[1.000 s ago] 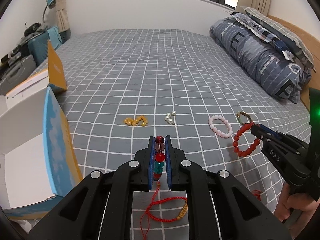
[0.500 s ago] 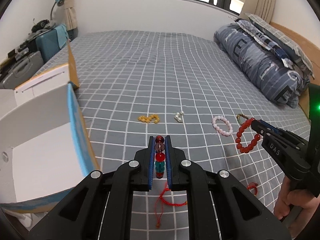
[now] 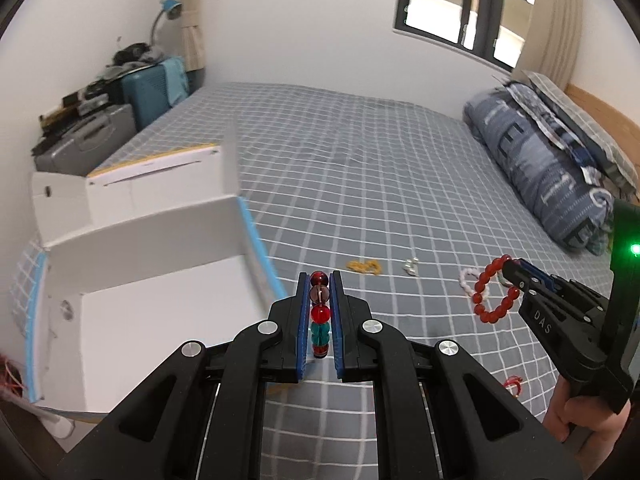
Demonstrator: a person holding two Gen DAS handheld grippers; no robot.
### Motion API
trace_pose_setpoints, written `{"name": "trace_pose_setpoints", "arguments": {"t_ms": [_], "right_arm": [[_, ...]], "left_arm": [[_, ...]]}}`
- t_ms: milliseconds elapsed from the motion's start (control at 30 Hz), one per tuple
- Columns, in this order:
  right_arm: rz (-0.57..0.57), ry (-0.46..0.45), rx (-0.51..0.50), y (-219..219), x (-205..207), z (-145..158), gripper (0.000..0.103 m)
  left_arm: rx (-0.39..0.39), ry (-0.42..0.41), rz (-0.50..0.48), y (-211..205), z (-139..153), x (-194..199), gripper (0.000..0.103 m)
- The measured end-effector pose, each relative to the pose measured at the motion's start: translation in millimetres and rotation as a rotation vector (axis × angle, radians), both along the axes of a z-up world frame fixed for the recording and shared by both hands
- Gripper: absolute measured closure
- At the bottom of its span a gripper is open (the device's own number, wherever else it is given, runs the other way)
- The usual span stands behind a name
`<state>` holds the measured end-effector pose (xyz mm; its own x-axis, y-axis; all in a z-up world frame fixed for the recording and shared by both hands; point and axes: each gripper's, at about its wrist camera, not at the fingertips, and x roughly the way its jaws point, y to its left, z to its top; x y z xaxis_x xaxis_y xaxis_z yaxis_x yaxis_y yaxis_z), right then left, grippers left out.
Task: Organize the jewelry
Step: 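Lift both bracelets and carry them over the white box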
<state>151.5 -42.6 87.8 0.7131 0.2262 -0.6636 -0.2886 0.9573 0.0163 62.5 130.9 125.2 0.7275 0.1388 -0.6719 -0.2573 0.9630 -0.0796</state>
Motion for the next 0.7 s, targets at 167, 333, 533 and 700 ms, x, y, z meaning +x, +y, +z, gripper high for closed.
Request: {"name": "trace_pose_setpoints", "arguments": {"t_ms": [167, 333, 533, 700], "right_arm": [[0.068, -0.016, 0.008, 46, -9, 18, 0.09], [0.151, -0.031, 0.012, 106, -19, 27, 0.09], [0.273, -0.024, 0.013, 186, -33, 26, 0.09], [0.347, -0.001, 0.007, 239, -44, 13, 0.09]], "left_arm": [[0.022, 0.002, 0.085, 41, 12, -21, 0.094], [0.038, 0.012, 0.159, 81, 15, -45, 0.094], [0.043, 0.052, 0.274, 136, 6, -72, 0.094], [0.028, 0.098, 0.334, 171, -10, -84, 0.094]]}}
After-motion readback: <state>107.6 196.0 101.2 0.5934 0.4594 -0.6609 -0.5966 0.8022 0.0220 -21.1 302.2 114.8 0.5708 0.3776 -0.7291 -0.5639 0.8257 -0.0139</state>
